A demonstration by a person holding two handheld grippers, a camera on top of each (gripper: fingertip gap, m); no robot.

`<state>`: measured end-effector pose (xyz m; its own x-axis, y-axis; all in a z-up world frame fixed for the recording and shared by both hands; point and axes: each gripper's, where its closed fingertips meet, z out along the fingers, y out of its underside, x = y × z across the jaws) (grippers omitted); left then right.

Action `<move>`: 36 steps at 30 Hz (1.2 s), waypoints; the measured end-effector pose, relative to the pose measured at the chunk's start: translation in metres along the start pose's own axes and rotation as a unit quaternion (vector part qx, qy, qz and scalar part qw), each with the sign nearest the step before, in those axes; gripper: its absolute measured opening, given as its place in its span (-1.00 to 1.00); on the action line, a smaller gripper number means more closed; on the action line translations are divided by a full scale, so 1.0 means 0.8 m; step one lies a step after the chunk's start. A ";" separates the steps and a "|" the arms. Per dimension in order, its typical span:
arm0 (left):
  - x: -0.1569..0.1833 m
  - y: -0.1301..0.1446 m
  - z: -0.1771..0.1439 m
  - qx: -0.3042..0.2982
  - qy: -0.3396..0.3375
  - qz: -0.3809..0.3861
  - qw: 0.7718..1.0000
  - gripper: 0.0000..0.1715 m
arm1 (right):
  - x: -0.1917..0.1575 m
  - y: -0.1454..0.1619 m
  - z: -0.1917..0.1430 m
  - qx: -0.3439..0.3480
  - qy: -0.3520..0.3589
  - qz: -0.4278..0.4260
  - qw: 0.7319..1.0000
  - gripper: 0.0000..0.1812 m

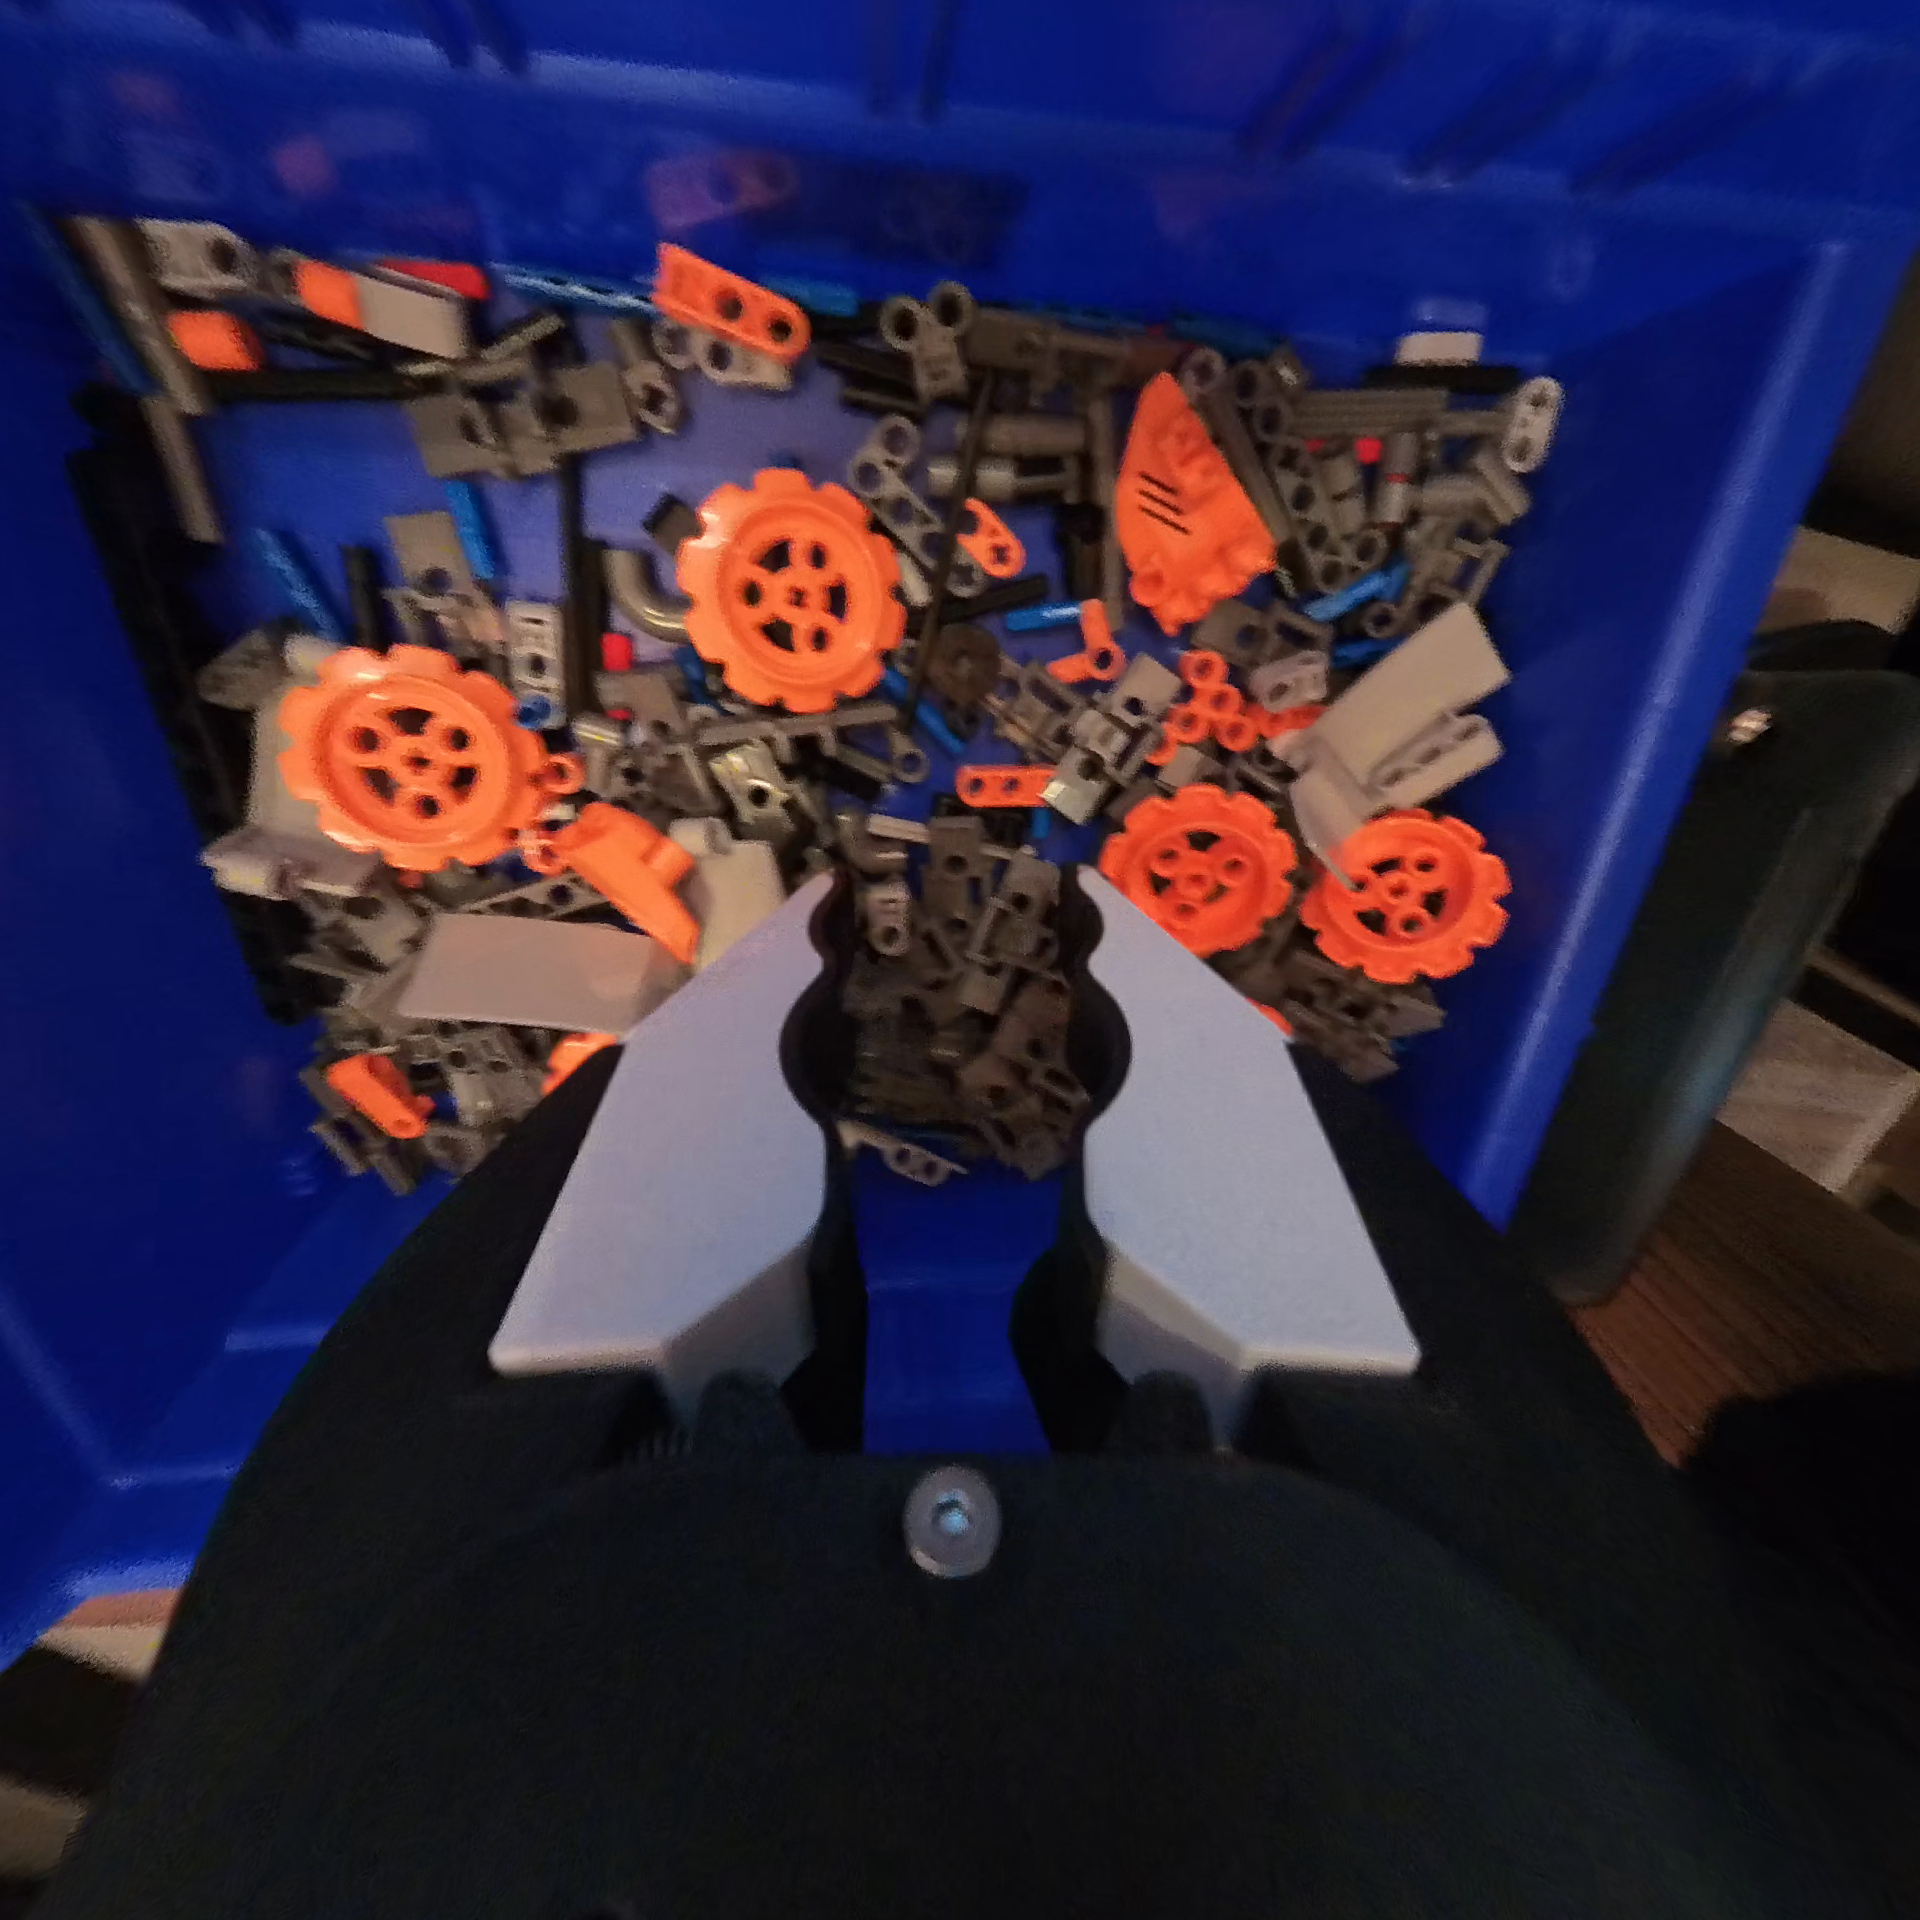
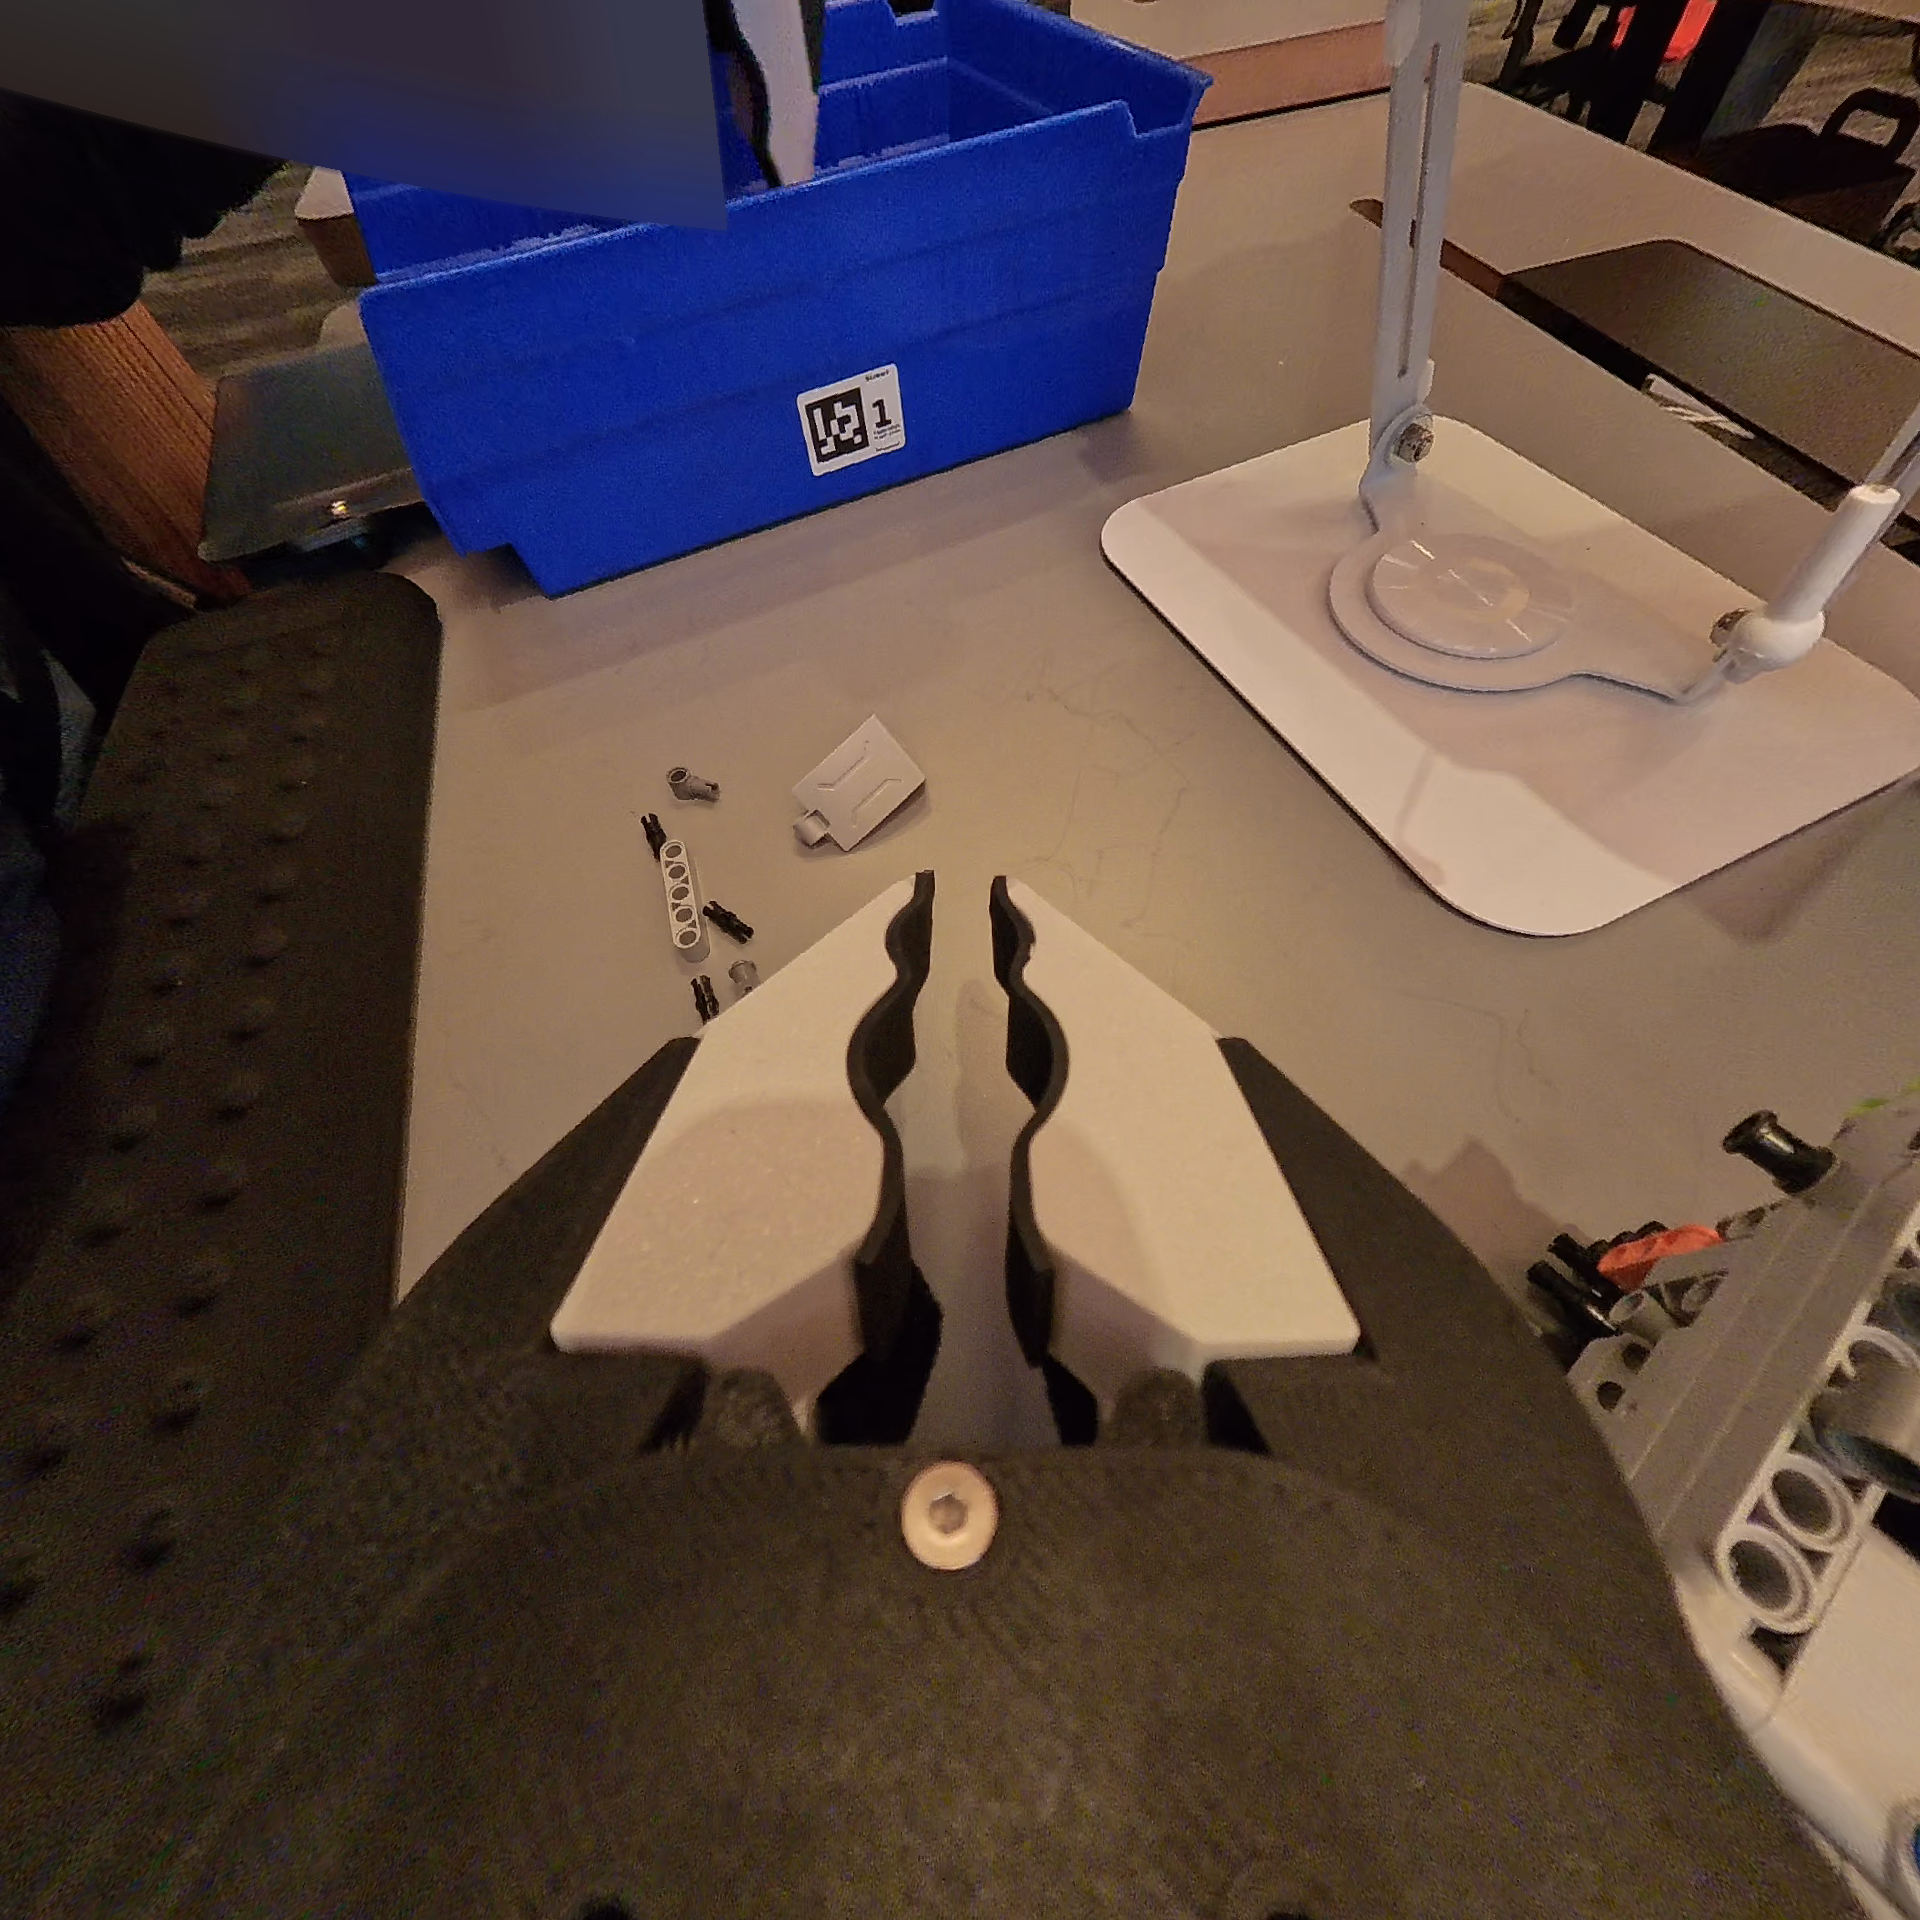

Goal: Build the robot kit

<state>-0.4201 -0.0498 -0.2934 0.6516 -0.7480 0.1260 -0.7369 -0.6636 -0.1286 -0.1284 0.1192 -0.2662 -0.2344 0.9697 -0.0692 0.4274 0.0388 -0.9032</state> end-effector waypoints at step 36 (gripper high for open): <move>-0.052 -0.003 -0.021 0.061 -0.045 -0.057 0.996 -0.73 | -0.002 -0.002 0.000 0.002 -0.004 -0.001 1.000 -0.91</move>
<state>-0.4485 -0.0172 -0.2817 0.7473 -0.6618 0.0597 -0.6333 -0.7366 -0.2374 -0.1284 0.1176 -0.2646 -0.2422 0.9677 -0.0704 0.4230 0.0400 -0.9053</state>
